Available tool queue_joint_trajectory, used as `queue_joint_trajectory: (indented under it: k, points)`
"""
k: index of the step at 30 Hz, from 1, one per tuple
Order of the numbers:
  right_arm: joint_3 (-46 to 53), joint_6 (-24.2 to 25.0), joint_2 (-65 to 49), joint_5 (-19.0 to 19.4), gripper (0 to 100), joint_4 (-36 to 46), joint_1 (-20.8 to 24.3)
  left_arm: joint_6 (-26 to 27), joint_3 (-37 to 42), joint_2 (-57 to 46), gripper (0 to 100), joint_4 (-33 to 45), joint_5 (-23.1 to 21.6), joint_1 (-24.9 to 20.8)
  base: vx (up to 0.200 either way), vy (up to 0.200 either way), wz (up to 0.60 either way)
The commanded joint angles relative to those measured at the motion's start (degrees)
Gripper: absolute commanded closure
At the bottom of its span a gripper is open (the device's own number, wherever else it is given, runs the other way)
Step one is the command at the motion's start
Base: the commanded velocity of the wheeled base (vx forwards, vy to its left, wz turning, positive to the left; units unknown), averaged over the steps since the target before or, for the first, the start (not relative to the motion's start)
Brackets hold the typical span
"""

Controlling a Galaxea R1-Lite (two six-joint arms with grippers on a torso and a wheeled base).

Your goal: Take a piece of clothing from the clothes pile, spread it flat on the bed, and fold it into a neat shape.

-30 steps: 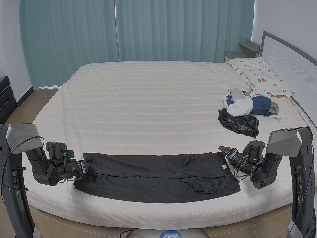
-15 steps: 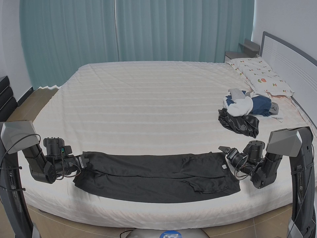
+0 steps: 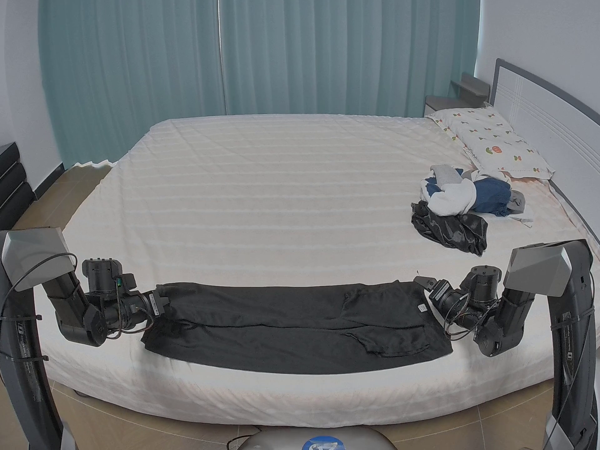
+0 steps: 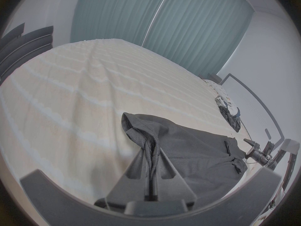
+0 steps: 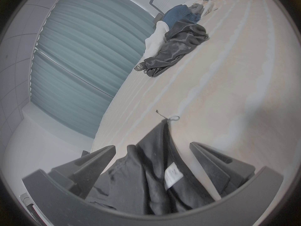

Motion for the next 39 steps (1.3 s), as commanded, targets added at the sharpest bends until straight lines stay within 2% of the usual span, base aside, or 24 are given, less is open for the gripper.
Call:
queue_joint_trajectory:
  k: [1,11,14,20,24,26,33,39]
  points:
    - [0.0,0.1,0.1,0.0,0,0.0,0.0,-1.3,-0.6,0.0,100,0.0,0.2,0.0,0.0,0.0,0.0]
    - [0.3,0.0,0.7,-0.2,0,-2.1,0.0,-5.3,-3.9,-0.6,100,0.5,1.1,-2.3,0.0,0.0,0.0]
    - [0.4,0.0,0.8,-0.2,0,-2.5,0.0,-5.5,-3.9,-1.0,100,0.6,2.0,-3.2,0.0,-0.2,0.0]
    - [0.3,0.2,0.6,-0.2,0,-2.7,-0.2,-5.5,-4.6,-1.9,100,1.7,6.7,-6.1,0.0,-0.2,0.0]
    - [0.4,2.4,0.4,-0.3,0,-4.3,-0.4,-5.5,-6.3,-4.2,100,5.7,9.6,-8.0,0.0,-0.2,0.0]
    - [0.8,4.1,0.1,-0.4,0,-5.3,-0.6,-5.6,-8.0,-6.1,100,10.4,11.4,-9.3,0.0,-0.2,0.0]
    - [1.1,4.3,0.0,-0.4,0,-5.5,-0.7,-6.4,-11.8,-7.7,100,17.7,15.1,-12.5,0.0,-0.2,0.0]
    - [1.1,4.2,0.1,-0.4,0,-5.5,-0.7,-8.5,-15.3,-7.6,100,23.8,19.3,-17.6,0.0,-0.2,0.0]
